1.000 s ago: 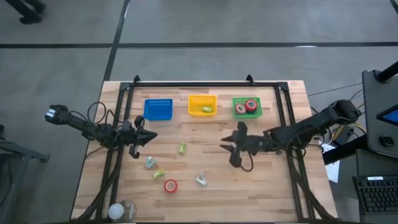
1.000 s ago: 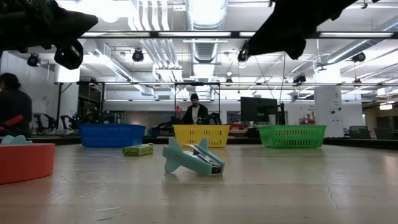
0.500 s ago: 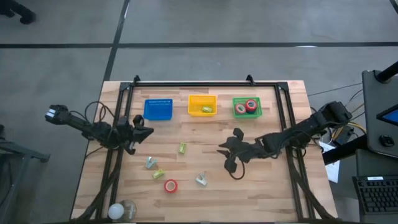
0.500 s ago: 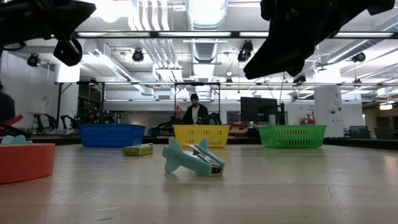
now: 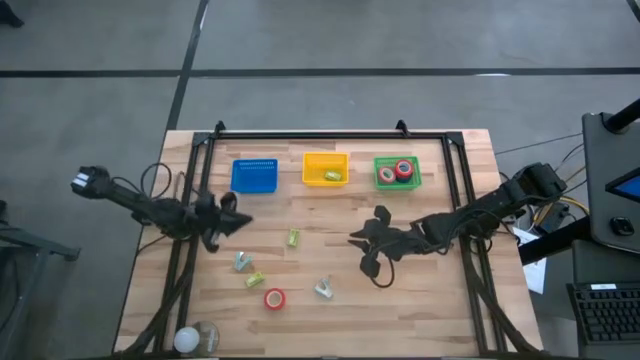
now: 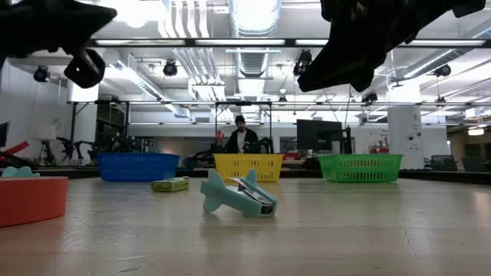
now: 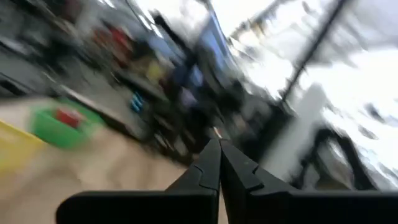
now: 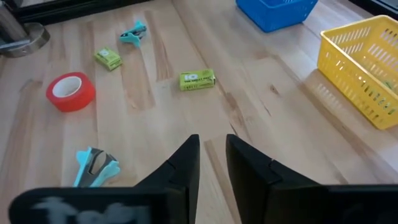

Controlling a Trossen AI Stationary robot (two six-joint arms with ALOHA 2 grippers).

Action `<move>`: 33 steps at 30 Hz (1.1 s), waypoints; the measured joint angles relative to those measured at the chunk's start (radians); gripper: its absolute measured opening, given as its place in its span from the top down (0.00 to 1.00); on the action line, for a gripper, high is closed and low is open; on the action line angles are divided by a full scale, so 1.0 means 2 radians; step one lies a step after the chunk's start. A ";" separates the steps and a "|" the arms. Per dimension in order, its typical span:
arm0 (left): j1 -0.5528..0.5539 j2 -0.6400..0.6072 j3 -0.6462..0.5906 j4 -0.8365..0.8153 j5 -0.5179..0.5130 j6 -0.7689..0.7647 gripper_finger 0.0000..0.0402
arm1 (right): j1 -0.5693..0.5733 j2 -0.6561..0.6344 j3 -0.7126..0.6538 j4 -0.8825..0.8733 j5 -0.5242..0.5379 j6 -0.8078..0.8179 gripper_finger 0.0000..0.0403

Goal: Pick and place Stapler, Stapler remover, tape
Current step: Put the red tape into the green basket

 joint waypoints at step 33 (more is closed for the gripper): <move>-0.169 0.518 0.371 -0.329 0.069 -0.169 0.46 | -0.001 0.000 0.000 -0.033 0.002 -0.010 0.85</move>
